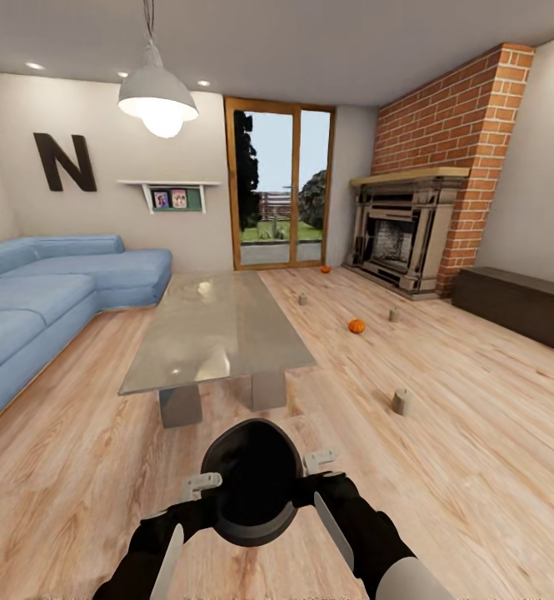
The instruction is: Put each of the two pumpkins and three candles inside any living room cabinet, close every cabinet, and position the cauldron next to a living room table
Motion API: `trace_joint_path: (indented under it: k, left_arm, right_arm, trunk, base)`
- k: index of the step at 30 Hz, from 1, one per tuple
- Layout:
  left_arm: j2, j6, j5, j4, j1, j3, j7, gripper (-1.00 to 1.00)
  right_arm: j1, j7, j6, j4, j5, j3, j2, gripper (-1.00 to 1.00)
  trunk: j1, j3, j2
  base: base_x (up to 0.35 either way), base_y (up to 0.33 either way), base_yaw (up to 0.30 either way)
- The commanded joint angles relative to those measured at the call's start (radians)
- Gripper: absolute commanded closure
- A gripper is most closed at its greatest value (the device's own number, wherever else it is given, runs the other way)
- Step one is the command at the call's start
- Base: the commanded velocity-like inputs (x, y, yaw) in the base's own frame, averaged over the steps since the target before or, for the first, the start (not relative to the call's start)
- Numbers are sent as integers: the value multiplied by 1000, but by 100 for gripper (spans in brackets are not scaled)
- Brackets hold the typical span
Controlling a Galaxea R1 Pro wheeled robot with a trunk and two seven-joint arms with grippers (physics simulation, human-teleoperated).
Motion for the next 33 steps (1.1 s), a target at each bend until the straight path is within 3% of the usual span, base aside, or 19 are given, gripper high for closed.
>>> trace_joint_path:
  k: [1,21,33]
  left_arm:
    - [0,0,-8,0,0,10,0,100]
    - [0,0,-8,0,0,10,0,100]
    - [0,0,-8,0,0,11,0,100]
  right_arm:
    - [-1,3,-55,-28,-6,-1,0,100]
    - [-1,3,-57,-28,-6,-1,0,100]
    - [-1,3,-57,-28,-6,-1,0,100]
  trunk:
    - [0,-4,0]
    - [9,-81,-5]
    - [9,-81,-5]
  base:
    - [0,0,51]
    - [0,0,4]
    - [0,0,0]
